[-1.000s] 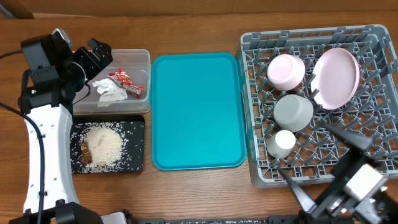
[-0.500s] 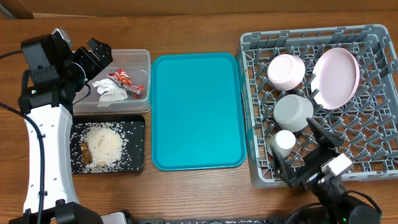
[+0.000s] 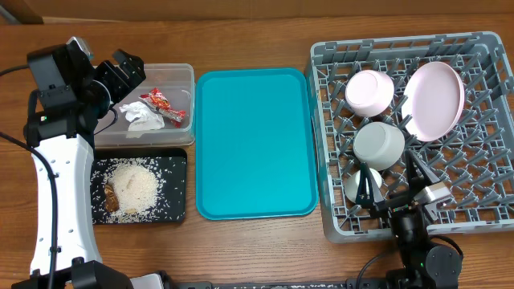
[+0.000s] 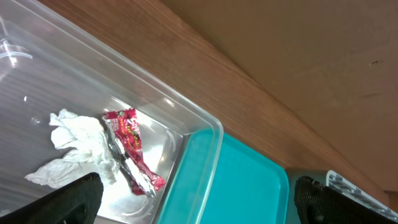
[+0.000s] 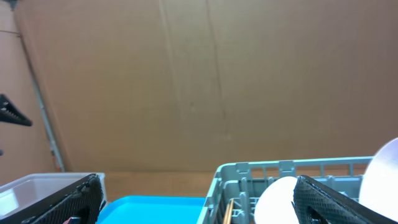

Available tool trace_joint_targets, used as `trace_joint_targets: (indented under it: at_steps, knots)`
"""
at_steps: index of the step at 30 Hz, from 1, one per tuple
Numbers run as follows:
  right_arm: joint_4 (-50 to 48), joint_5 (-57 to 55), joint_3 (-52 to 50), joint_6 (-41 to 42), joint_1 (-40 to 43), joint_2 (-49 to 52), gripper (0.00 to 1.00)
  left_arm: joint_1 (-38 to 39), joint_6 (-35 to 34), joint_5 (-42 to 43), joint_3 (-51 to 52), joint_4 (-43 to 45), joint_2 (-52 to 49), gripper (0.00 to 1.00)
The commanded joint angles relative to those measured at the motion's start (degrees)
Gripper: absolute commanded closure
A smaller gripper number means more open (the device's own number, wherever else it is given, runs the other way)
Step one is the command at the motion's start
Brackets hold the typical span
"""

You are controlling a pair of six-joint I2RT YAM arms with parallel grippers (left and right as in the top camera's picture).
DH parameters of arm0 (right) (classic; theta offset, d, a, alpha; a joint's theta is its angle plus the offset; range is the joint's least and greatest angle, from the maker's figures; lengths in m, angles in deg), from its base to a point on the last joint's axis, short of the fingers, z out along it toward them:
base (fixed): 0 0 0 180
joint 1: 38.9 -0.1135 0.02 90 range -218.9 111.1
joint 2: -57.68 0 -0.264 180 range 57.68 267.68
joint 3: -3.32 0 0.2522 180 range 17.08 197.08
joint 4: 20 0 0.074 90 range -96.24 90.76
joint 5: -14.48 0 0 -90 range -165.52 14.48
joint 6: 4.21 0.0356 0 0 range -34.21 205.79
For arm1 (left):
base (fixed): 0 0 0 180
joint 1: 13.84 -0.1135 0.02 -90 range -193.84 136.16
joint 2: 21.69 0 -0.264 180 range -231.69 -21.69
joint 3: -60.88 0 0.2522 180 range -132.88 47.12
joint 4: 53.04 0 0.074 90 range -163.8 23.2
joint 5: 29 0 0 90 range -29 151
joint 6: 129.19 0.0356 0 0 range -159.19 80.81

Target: Sort waste into correct bins and load items into the dishwasher

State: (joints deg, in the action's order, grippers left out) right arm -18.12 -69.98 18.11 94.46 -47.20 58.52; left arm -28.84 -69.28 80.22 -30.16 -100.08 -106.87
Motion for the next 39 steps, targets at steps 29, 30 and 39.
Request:
trace_joint_targets:
  at_steps: [29, 30, 39]
  knots:
    - [16.7, -5.9, -0.6, 0.6, 0.0, -0.7, 0.00, 0.1, -0.4, -0.3, -0.6, 0.1, -0.3, 0.00]
    - [16.7, -5.9, -0.6, 0.6, 0.0, -0.7, 0.00, 0.1, -0.4, -0.3, -0.6, 0.1, -0.3, 0.00]
    - [16.7, -5.9, -0.6, 0.6, 0.0, -0.7, 0.00, 0.1, -0.4, -0.3, -0.6, 0.1, -0.3, 0.00]
